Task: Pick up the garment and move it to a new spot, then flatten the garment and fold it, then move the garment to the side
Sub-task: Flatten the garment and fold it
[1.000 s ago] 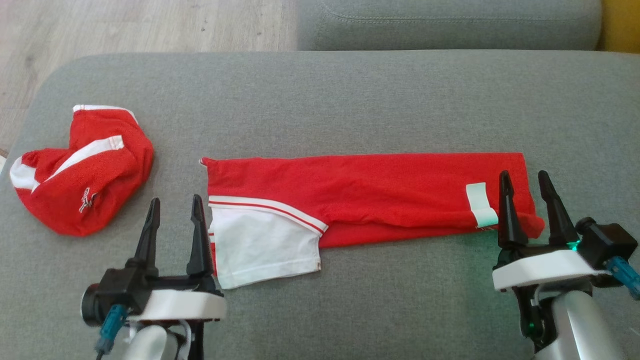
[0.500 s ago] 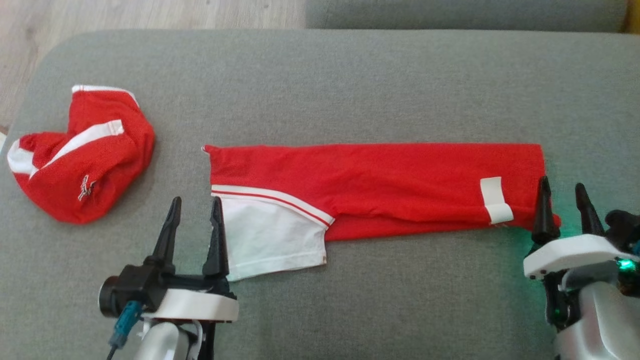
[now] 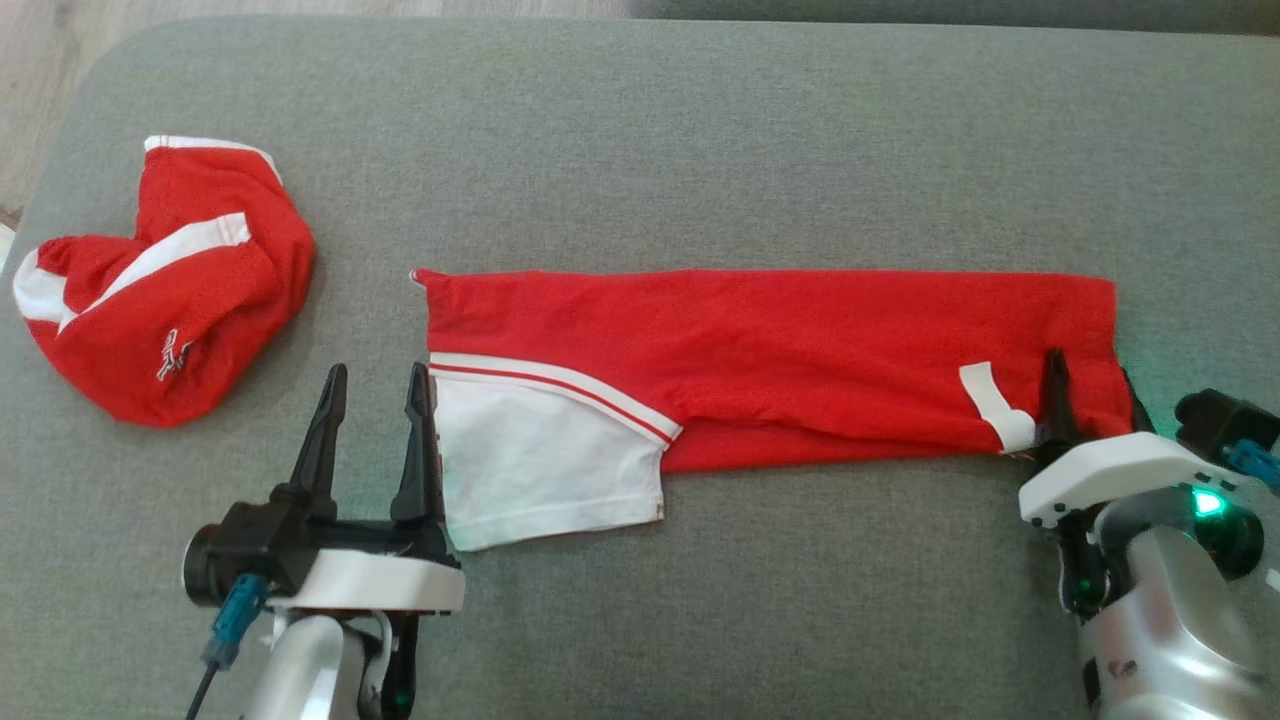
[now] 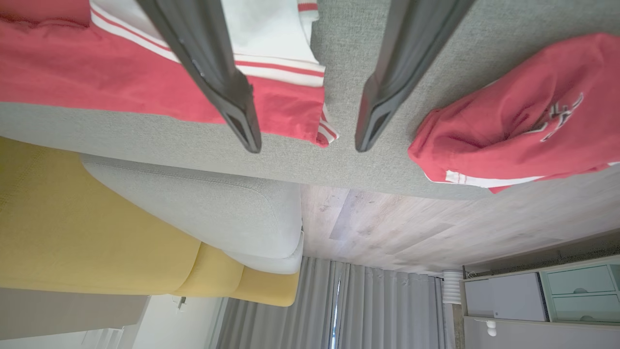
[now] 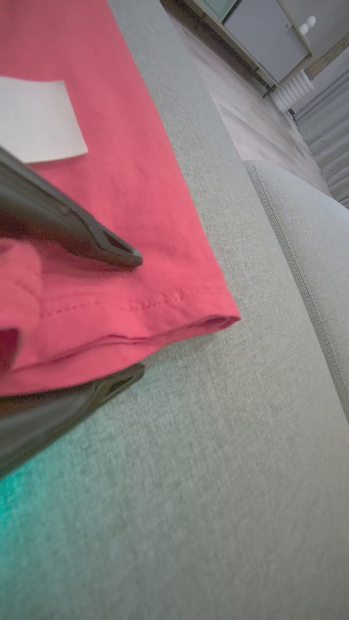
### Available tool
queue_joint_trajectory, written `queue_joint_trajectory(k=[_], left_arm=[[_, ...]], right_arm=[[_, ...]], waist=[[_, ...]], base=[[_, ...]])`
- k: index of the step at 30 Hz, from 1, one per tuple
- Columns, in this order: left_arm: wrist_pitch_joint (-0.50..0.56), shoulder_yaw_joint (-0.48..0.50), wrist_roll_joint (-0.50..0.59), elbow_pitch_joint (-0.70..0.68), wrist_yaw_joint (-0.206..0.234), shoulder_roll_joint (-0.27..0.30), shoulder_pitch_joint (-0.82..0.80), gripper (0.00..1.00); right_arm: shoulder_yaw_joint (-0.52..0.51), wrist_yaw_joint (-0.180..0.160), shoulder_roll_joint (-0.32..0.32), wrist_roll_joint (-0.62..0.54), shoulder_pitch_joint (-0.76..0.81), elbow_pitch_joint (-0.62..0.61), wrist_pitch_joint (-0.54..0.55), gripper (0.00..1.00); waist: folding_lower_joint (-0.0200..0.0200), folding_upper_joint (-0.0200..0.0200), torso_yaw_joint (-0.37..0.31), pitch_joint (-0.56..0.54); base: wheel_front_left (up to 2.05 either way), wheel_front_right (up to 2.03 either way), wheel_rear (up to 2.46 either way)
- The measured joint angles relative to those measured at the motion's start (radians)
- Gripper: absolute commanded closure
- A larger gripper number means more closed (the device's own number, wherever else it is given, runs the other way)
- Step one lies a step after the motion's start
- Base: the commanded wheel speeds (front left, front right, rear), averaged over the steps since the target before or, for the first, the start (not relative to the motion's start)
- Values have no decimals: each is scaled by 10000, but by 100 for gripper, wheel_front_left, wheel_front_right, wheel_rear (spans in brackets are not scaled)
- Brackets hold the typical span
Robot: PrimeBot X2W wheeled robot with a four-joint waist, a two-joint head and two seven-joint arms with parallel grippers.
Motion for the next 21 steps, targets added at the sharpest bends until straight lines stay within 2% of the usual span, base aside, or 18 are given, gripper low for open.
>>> queue_joint_trajectory(k=[1, 2, 6, 12, 16, 21], left_arm=[[0, 13, 23, 0, -2, -4, -8, 0], [0, 25, 25, 4, -2, -8, -21, 0], [0, 56, 109, -4, -12, -17, -101, 0], [0, 96, 178, -40, -13, -25, -98, 0], [0, 115, 197, -127, -63, -25, -87, 0], [0, 4, 197, -155, -88, -27, -34, 0]], right_arm=[[65, 0, -8, 48, -65, 121, -59, 55], [127, 0, -25, 81, -135, 253, -61, 100], [211, 0, -61, -12, -364, 642, -63, 100], [-809, 2, 157, -823, -416, 782, -151, 100], [-2577, 2, 146, -1843, -386, 587, -148, 100], [-4334, 2, 111, -3361, -337, -403, 113, 100]], waist=[[0, 0, -15, -7], [0, 0, -31, -16], [0, 0, -109, -122], [0, 0, -199, -328], [0, 0, -252, -508], [-1, 0, -305, -742]], base=[[0, 0, 0], [0, 0, 0], [0, 0, 0], [0, 0, 0], [0, 0, 0], [0, 0, 0]])
